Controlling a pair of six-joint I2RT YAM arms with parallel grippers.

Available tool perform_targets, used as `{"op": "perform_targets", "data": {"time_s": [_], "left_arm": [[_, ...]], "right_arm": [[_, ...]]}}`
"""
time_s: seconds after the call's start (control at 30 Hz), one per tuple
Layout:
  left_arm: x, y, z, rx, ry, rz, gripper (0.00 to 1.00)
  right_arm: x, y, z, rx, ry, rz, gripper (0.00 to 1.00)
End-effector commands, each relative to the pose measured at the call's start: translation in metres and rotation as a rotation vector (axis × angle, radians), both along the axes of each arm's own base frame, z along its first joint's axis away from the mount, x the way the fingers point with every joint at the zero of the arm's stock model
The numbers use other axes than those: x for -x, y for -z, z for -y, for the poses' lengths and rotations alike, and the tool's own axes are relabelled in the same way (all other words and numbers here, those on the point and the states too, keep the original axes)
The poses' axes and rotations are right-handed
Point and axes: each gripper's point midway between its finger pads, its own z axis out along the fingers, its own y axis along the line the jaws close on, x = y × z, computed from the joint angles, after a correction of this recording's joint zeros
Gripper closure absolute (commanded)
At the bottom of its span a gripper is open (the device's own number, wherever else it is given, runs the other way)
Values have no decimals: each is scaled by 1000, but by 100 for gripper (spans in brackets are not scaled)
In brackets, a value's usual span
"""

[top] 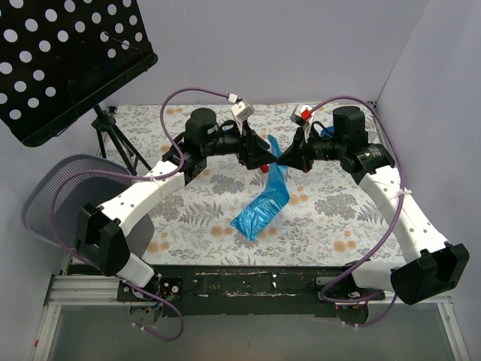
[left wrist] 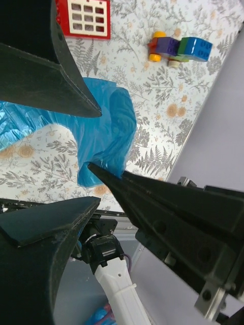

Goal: Put the trash bags into the trash bin

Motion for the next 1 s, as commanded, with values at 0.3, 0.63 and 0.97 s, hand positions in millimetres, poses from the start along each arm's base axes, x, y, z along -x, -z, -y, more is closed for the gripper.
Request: {"op": "perform_targets", "data": {"time_s": [0.3,0.63,0.97], "left_arm": [[-7,-23,11,78,33,-51,40],[-5,-13,14,62,74,-63,61],[-8,-9,14,56,78,-52,69]], "right_arm": [[7,-9,-4,28,-29,106,99],[6,-8,-4,34,-30,112,99],[6,-8,-4,38,-30,113,99]]}}
